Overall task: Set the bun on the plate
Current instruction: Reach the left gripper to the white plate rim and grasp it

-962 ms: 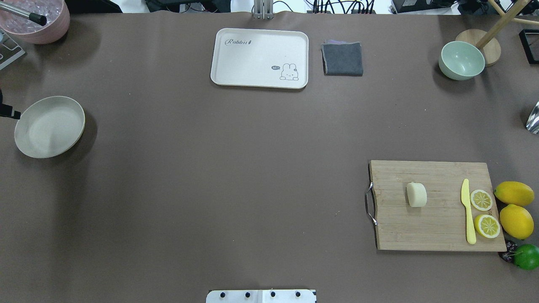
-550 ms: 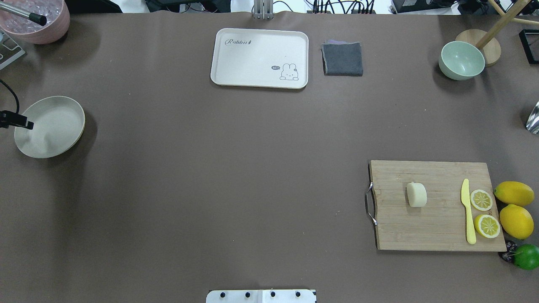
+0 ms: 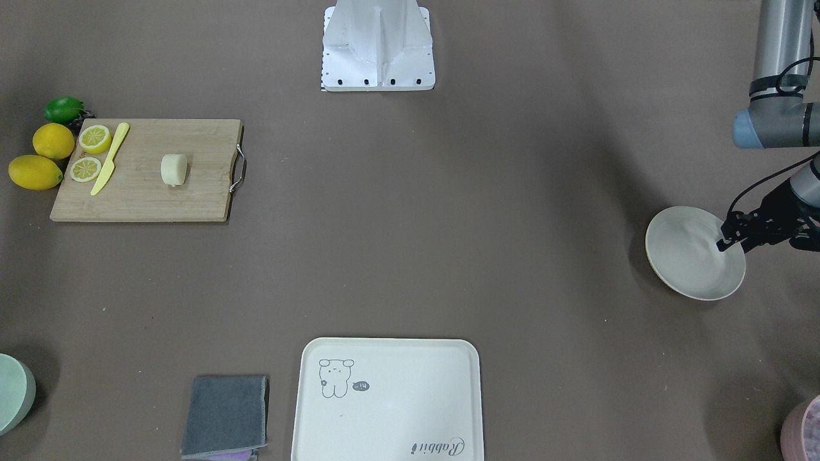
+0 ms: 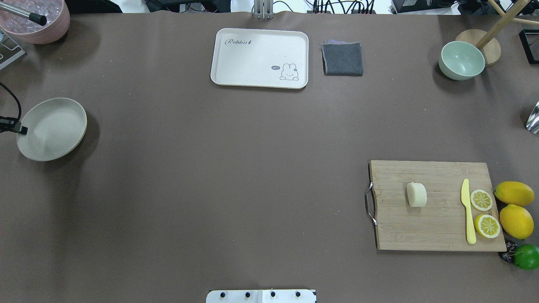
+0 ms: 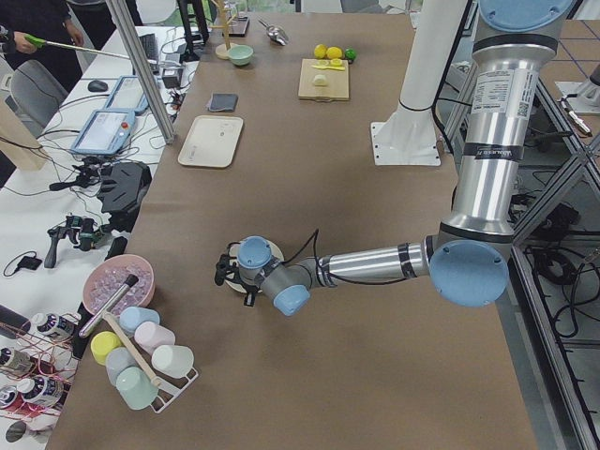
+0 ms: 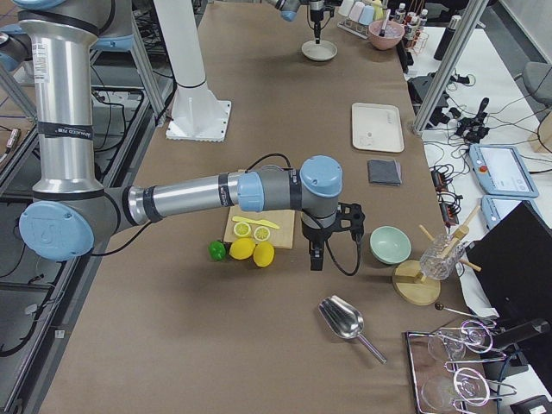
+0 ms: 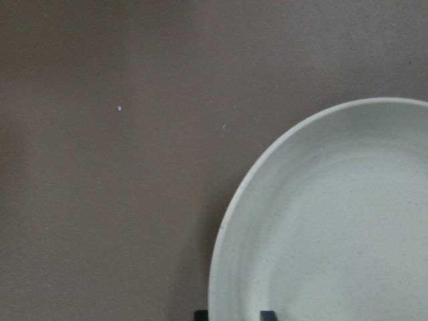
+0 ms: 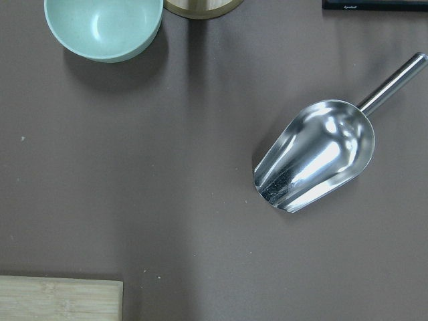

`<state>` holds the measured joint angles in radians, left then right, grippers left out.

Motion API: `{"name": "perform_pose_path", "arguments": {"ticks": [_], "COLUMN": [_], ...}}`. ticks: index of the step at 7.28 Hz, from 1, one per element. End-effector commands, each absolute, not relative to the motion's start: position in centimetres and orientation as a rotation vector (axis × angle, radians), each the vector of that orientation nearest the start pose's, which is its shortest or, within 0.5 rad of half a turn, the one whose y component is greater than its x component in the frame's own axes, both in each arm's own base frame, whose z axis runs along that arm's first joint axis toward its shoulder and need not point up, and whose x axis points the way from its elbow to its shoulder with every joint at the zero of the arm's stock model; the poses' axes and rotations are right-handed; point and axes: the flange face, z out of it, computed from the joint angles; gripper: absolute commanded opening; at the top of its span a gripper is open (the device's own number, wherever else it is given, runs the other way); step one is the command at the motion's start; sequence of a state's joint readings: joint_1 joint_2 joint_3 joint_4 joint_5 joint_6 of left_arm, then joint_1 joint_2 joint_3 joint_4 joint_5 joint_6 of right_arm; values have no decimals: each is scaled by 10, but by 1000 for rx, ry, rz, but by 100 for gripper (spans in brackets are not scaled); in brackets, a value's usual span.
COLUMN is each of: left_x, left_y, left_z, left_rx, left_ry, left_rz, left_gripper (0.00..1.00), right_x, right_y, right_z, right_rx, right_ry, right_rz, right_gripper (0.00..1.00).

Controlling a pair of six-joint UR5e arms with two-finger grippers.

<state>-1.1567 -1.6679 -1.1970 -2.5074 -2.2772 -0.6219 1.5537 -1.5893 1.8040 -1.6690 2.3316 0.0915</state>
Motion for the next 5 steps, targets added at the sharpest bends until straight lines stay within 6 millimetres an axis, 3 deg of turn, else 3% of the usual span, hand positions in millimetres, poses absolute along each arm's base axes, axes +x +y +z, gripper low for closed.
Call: {"name": "perform_pose_path", "arguments": {"ticks": [1, 2, 3, 5], "left_x": [150, 136, 122, 124], "left_y": [-531, -546, -573, -599], "left_z": [686, 673, 648, 574], "left_rx": [230, 251, 242, 206], "left_ry": [901, 907, 905, 948], "left_rz": [43, 15, -30, -43], "left_gripper": [0, 0, 0, 0], "right_x": [56, 56, 56, 55], "right_y": [-483, -483, -483, -484], "right_z": [565, 564, 564, 563], "right_rx": [67, 69, 72, 71], "right_ry": [-765, -766, -766, -770], "right_rz": [29, 27, 22, 21], "right_gripper": [100, 100, 100, 100]}}
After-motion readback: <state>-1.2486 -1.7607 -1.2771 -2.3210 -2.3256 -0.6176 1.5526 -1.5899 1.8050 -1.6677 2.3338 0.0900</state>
